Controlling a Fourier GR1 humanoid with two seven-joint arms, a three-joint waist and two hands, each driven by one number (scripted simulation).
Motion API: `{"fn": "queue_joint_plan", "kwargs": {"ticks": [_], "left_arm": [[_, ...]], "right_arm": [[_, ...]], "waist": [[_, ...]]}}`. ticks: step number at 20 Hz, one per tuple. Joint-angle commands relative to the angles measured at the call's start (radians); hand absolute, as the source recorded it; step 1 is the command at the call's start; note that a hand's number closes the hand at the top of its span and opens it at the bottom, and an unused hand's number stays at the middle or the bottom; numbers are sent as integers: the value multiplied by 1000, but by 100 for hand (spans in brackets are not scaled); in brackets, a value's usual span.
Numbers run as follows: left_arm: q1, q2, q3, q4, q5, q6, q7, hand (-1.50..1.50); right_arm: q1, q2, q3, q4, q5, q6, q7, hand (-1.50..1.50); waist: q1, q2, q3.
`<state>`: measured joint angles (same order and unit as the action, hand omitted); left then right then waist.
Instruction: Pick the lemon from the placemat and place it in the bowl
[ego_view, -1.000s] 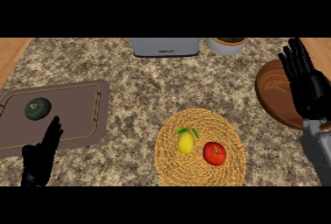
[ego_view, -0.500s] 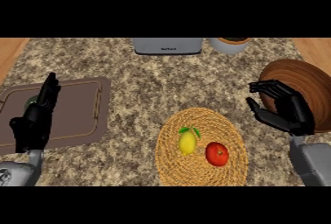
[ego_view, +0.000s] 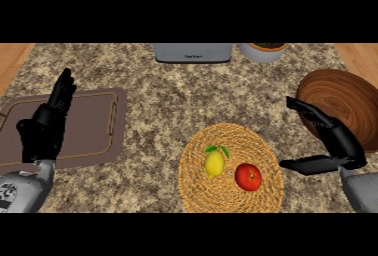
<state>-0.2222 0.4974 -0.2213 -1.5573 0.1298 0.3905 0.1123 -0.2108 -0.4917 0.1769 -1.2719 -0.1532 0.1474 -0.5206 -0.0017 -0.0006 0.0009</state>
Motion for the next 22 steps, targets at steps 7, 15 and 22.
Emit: {"fn": "queue_joint_plan", "kwargs": {"ticks": [7, 15, 22], "left_arm": [[-26, 1, 31, 20, -8, -29, -3, 0], [-52, -25, 52, 27, -29, -49, 36, 0], [-24, -73, 42, -14, -94, -40, 62, 0]], "right_arm": [[-166, -121, 187, -182, 258, 40, 426, -150], [-300, -4, 292, -272, 279, 213, 743, -150], [-323, 128, 371, -183, 415, 262, 799, -150]], "waist": [[10, 1, -3], [6, 0, -2], [10, 1, -1]]}}
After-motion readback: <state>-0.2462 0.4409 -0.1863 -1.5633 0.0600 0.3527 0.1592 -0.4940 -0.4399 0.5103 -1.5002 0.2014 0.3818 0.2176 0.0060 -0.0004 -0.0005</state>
